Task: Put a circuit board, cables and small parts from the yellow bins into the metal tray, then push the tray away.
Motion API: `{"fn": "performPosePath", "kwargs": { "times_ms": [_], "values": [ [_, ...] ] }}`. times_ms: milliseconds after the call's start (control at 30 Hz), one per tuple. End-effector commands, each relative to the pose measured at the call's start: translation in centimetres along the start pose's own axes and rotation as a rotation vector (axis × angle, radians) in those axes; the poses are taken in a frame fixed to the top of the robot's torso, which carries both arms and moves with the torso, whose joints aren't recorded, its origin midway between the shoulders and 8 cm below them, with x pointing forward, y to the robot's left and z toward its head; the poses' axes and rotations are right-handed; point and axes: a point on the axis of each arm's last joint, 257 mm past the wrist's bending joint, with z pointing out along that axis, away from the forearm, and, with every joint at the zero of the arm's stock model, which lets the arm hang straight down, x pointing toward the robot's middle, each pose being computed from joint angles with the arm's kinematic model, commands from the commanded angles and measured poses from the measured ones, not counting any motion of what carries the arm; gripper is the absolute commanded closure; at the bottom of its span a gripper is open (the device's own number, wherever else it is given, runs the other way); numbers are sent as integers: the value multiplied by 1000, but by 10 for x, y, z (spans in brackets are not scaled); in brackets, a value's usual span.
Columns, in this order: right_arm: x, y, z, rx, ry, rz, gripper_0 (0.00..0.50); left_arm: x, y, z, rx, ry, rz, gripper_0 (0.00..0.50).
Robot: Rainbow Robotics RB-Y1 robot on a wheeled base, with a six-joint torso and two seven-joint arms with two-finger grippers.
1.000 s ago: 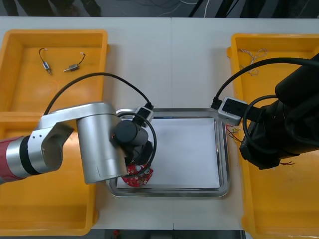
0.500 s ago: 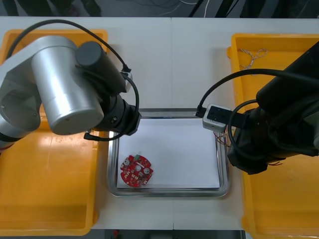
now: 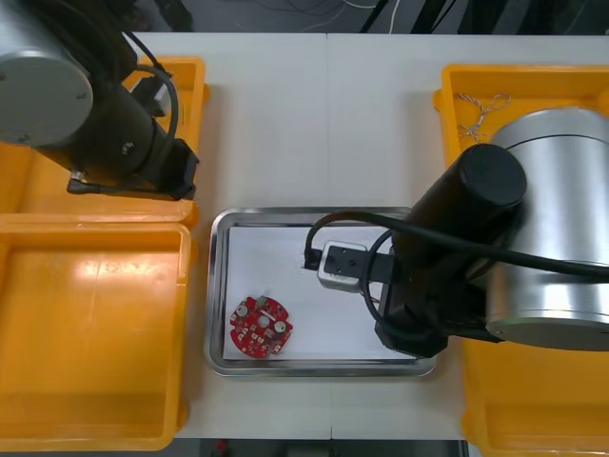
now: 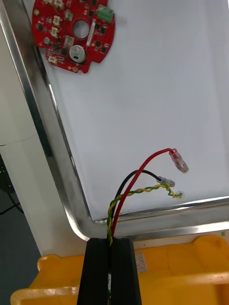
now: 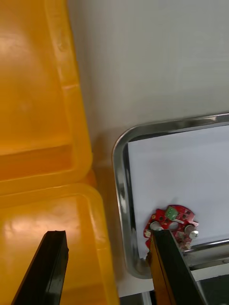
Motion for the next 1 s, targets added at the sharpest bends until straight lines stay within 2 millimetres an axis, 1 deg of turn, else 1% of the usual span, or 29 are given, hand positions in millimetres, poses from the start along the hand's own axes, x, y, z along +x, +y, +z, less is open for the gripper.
{"fn": "performPosePath", "kwargs": {
  "times_ms": [33, 67, 133, 167, 300, 367, 400, 433, 500, 600, 700, 833, 900, 967, 1000],
  "values": [
    [-21, 9, 9, 4, 5, -71, 500, -31, 49, -26, -65, -45, 16, 0],
    [-22, 10, 10, 7, 7, -80, 500, -32, 53, -26, -68, -43, 12, 0],
    [-26, 13, 16, 26, 11, -111, 500, -37, 69, -27, -78, -38, -12, 0],
    [-27, 14, 17, 31, 13, -118, 500, -39, 73, -28, -82, -40, -19, 0],
    [-27, 15, 29, 59, 35, -172, 500, -50, 104, -28, -123, -50, -64, 0],
    [-26, 12, 34, 65, 47, -208, 500, -53, 116, -26, -139, -49, -78, 0],
    [-26, 12, 34, 65, 47, -208, 500, -53, 116, -26, -139, -49, -78, 0],
    [-24, 10, 39, 59, 59, -232, 500, -56, 126, -25, -151, -46, -96, 0],
    [-22, 7, 47, 41, 76, -251, 500, -60, 137, -24, -162, -52, -125, 0],
    [-22, 5, 55, 26, 85, -258, 500, -64, 146, -23, -175, -53, -147, 0],
    [-24, 3, 68, 0, 98, -245, 500, -72, 159, -22, -185, -52, -182, 0],
    [-31, 3, 75, -13, 91, -227, 500, -80, 172, -21, -195, -61, -214, 0],
    [-34, 6, 78, -19, 84, -230, 500, -85, 180, -18, -200, -75, -229, 0],
    [-34, 9, 80, -24, 85, -237, 500, -87, 183, -17, -199, -83, -235, 0],
    [-32, 14, 84, -27, 90, -242, 500, -91, 189, -16, -197, -94, -247, 0]
  ]
}}
